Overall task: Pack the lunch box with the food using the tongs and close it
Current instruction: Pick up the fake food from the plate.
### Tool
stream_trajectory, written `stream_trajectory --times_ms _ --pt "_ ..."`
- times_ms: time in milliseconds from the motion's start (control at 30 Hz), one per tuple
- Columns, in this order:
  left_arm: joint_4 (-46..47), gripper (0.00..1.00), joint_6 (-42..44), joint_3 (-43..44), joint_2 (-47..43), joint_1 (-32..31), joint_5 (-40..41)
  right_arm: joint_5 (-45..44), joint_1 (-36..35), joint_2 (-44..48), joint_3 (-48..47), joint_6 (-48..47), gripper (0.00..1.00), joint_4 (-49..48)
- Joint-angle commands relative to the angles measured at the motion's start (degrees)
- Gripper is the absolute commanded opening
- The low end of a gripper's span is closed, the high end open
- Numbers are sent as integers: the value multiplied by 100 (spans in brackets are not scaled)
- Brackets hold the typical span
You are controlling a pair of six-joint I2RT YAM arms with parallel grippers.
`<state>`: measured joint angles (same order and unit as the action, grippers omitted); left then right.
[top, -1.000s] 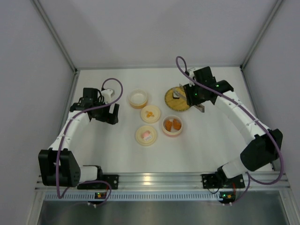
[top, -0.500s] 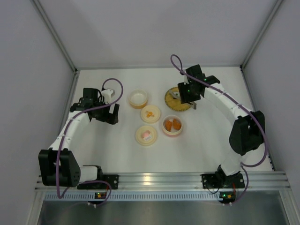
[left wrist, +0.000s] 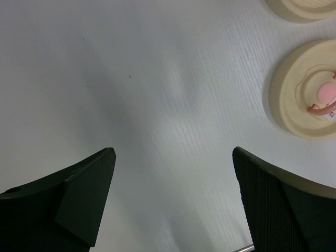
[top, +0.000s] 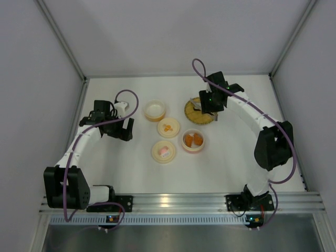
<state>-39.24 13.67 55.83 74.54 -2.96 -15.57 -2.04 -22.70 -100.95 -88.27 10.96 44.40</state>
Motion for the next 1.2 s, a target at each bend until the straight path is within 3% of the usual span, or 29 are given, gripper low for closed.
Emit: stream_trajectory --times_ms 0,467,1000,1167 --pt "277 98 92 -20 -54 -11 -60 -104 46 -30 -270 152 52 -309" --pt "312 98 101 -46 -19 -3 37 28 73 -303 -182 196 49 -292" --pt "295 98 74 -20 -63 -11 63 160 108 224 -243 -155 18 -19" --pt "277 98 -57 -29 -1 -3 -7 564 99 567 -515 -419 10 147"
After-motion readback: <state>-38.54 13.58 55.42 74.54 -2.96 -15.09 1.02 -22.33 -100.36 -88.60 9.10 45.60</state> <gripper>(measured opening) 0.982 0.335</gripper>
